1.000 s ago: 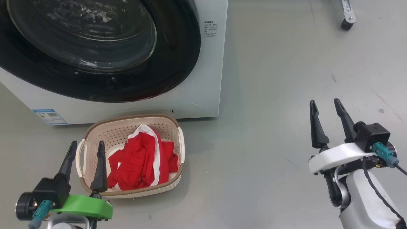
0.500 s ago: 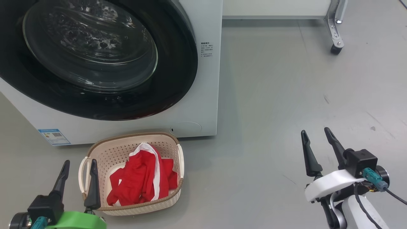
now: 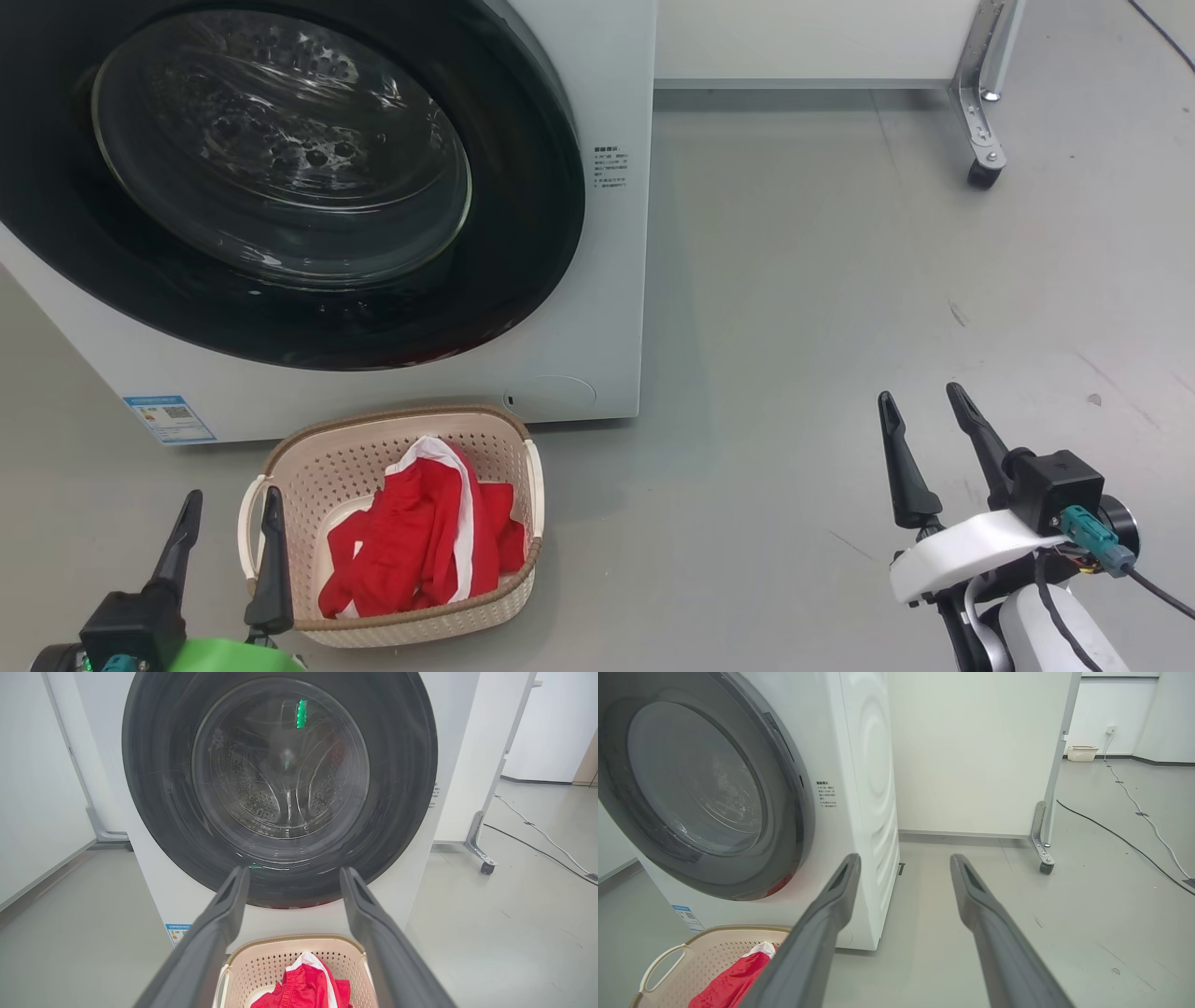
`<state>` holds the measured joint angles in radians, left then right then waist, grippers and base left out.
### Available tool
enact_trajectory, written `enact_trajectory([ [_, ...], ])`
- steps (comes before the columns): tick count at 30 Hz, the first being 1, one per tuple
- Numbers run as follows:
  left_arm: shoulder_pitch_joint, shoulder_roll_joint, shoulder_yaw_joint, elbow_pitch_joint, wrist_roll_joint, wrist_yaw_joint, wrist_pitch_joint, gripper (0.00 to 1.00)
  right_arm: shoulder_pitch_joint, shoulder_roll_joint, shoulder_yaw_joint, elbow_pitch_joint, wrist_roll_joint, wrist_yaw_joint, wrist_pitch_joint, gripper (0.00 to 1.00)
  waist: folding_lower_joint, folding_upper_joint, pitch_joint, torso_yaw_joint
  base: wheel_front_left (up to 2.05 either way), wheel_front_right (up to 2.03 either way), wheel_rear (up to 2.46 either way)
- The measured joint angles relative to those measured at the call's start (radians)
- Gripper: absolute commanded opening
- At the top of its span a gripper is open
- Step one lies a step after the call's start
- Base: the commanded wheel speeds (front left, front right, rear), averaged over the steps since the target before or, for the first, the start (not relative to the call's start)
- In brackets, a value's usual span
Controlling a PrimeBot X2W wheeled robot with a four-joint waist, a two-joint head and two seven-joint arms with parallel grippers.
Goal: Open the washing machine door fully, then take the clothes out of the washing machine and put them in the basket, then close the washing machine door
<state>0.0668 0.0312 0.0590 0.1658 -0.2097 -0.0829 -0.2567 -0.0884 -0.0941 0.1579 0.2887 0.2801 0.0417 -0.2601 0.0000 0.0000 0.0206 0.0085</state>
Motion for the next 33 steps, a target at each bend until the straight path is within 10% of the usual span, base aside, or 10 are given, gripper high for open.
enact_trajectory([
  [10,0.001,0.000,-0.002,-0.012,-0.002,0.000,0.000,1.00,0.017,0.009,-0.008,-0.009,-0.002,0.003,0.000,1.00,0.0000,0.0000,-0.001,0.005,0.00,0.00,0.00],
  [11,0.001,0.001,-0.005,-0.012,-0.008,0.000,0.000,0.00,0.017,0.010,-0.009,-0.009,-0.002,0.006,0.000,0.00,0.0000,0.0000,-0.001,0.006,0.00,0.00,0.00],
  [33,-0.027,-0.019,0.036,0.112,-0.205,-0.003,0.091,0.00,0.053,0.031,-0.063,0.057,0.198,0.018,0.066,0.00,0.0000,0.0000,-0.004,0.004,0.00,0.00,0.00],
])
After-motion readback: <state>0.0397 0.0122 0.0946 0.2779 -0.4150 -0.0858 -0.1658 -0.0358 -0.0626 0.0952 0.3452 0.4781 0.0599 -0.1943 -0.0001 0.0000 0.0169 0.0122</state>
